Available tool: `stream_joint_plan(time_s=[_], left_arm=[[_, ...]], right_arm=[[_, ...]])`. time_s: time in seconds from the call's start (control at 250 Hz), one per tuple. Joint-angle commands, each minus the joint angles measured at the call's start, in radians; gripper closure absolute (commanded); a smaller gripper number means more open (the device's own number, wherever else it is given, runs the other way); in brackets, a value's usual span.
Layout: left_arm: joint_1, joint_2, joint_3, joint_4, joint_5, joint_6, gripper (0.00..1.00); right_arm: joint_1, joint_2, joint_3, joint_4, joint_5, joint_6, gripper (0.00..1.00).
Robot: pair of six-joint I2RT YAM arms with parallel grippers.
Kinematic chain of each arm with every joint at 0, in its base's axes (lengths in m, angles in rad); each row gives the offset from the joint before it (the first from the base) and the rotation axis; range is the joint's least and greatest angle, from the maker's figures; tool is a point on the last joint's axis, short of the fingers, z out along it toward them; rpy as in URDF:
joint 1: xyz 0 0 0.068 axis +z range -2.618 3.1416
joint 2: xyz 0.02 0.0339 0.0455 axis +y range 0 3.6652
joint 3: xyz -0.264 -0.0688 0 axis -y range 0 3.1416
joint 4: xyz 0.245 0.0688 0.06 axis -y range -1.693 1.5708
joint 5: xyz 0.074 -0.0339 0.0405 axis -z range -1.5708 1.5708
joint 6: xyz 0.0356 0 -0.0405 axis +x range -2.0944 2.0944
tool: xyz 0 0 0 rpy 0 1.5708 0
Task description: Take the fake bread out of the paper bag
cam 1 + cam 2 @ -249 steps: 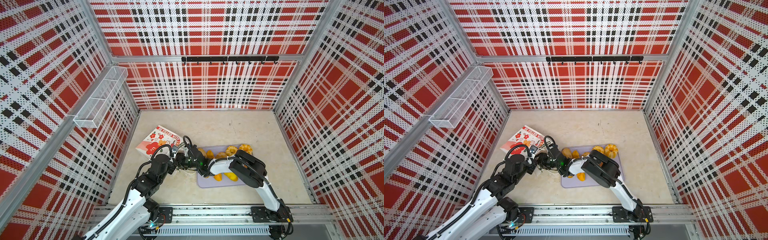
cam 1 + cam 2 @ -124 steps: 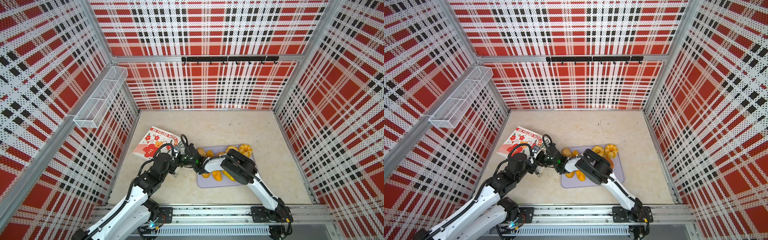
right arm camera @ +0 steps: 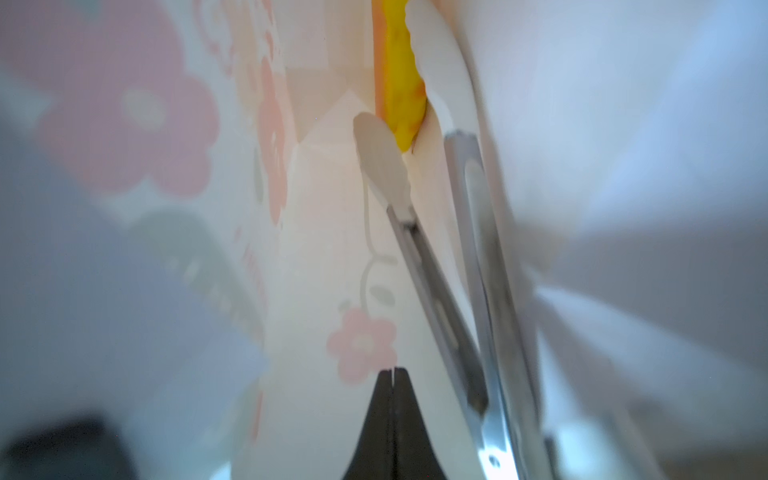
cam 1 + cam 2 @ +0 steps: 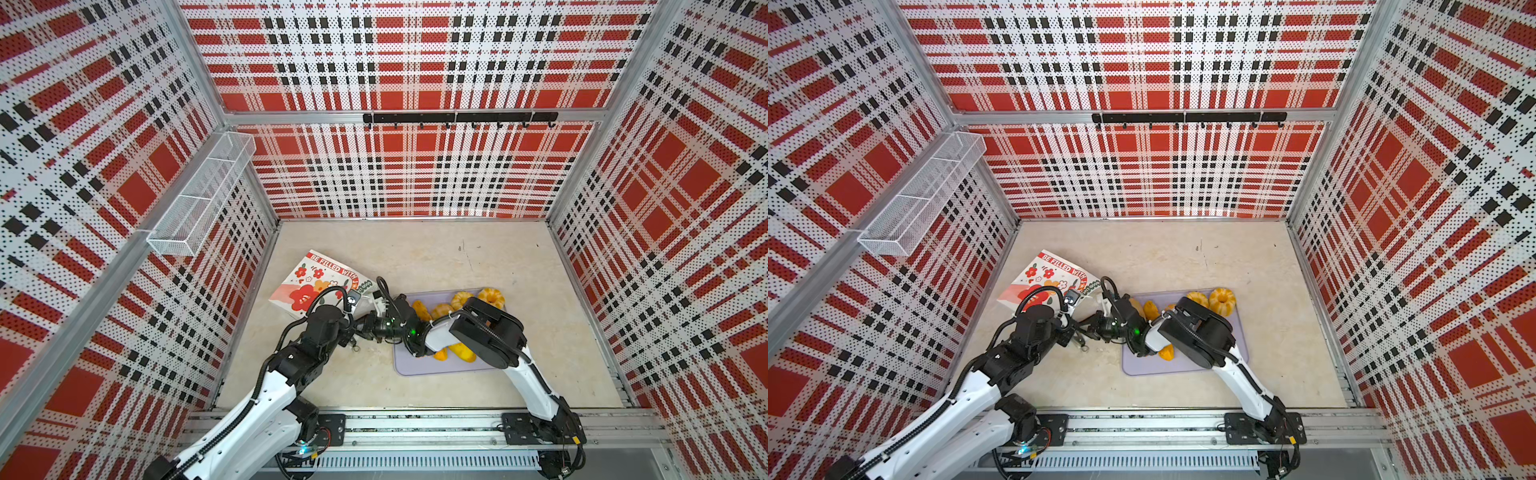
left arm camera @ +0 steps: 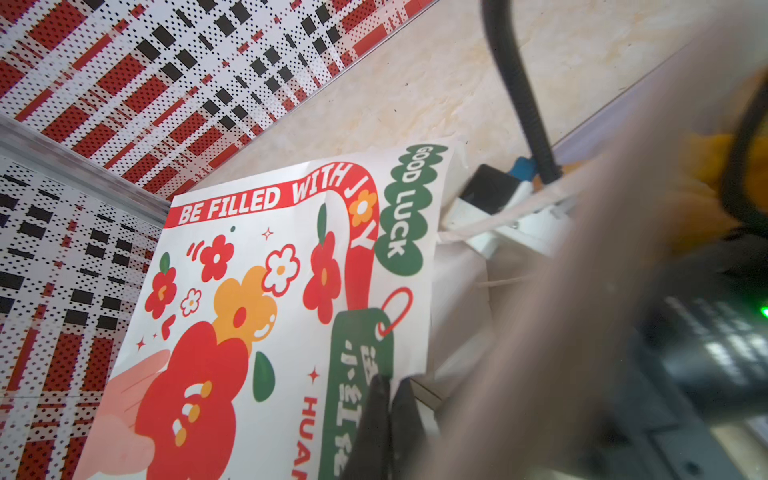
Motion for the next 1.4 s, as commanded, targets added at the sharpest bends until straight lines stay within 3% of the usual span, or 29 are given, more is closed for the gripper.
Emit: stream_joint_plan(time_s=[0.0, 0.264, 0.332, 0.42, 0.596, 0.796, 1.048, 1.296, 1.396], left_arm=[[0.015, -0.01, 0.02, 0.017, -0.007, -0.028, 1.0], [0.024, -0.022, 0.019, 0.009, -0.007, -0.039, 1.0], [0.024, -0.028, 0.018, 0.002, -0.01, -0.041, 1.0], [0.023, -0.04, 0.016, -0.007, -0.011, -0.046, 1.0], [0.022, -0.056, 0.002, -0.007, -0.016, -0.05, 1.0], [0.046, -0.048, 0.005, -0.001, -0.01, 0.014, 1.0], [0.182, -0.05, -0.009, 0.054, 0.163, 0.209, 1.0], [0.2, -0.072, -0.066, 0.127, 0.255, 0.235, 1.0], [0.2, -0.08, -0.078, 0.134, 0.271, 0.235, 1.0]], right_arm=[[0.001, -0.073, -0.088, 0.118, -0.008, 0.003, 1.0], [0.024, -0.164, -0.156, 0.031, -0.006, -0.078, 1.0], [0.032, -0.177, -0.154, -0.006, 0.008, -0.119, 0.86], [0.042, -0.195, -0.154, -0.06, 0.04, -0.18, 0.77], [0.067, -0.184, -0.09, -0.187, 0.12, -0.314, 0.65], [0.082, -0.146, 0.035, -0.311, 0.21, -0.424, 0.59], [0.089, -0.093, 0.171, -0.438, 0.303, -0.512, 0.57], [0.138, -0.011, 0.246, -0.42, 0.449, -0.484, 0.54], [0.164, 0.045, 0.312, -0.403, 0.463, -0.487, 0.46]])
